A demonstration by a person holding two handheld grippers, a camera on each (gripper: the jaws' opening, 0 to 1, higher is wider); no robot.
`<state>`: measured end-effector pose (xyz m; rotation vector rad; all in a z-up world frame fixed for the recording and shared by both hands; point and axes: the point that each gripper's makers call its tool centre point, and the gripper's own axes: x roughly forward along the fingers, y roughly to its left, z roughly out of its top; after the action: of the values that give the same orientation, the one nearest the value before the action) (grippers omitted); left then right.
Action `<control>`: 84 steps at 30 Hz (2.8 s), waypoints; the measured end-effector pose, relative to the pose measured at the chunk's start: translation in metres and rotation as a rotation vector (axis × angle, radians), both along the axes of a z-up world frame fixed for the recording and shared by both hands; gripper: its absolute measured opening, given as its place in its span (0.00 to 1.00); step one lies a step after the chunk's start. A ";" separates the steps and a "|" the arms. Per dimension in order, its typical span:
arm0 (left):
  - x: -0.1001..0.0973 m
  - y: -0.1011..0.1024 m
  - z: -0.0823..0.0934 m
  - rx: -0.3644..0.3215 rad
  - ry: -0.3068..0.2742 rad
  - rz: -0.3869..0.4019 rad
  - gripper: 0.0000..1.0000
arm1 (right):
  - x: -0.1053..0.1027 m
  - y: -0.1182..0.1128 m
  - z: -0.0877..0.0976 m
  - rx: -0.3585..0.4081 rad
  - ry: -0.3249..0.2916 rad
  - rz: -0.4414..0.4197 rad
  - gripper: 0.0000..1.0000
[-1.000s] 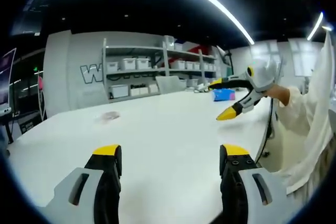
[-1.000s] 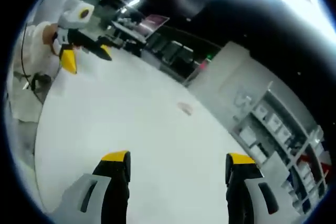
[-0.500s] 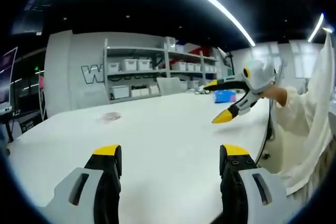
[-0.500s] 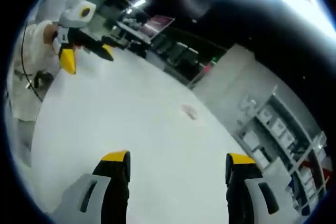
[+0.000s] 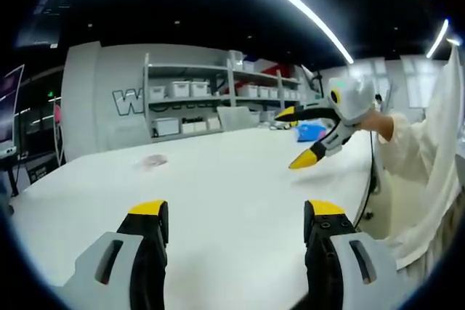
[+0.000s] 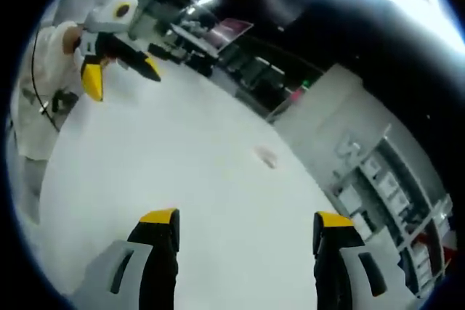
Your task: Open the resealable bag by pulling the two sides of the seal apart until the entire bag opening is separated and visibly accessible.
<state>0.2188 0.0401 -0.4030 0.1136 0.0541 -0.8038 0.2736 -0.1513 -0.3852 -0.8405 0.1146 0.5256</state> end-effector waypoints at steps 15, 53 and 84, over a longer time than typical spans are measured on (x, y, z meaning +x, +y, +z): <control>-0.001 0.001 0.003 -0.002 -0.007 0.003 0.75 | 0.017 0.002 0.024 -0.044 -0.038 0.003 0.76; -0.001 0.003 0.002 -0.002 -0.003 0.004 0.75 | 0.059 0.017 0.020 -0.105 -0.012 0.029 0.76; 0.000 0.006 0.002 -0.012 0.003 0.013 0.75 | 0.097 0.025 0.019 0.034 -0.028 -0.006 0.72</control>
<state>0.2192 0.0465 -0.4012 0.1010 0.0528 -0.7911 0.3702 -0.1262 -0.3660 -0.8139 0.0826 0.5084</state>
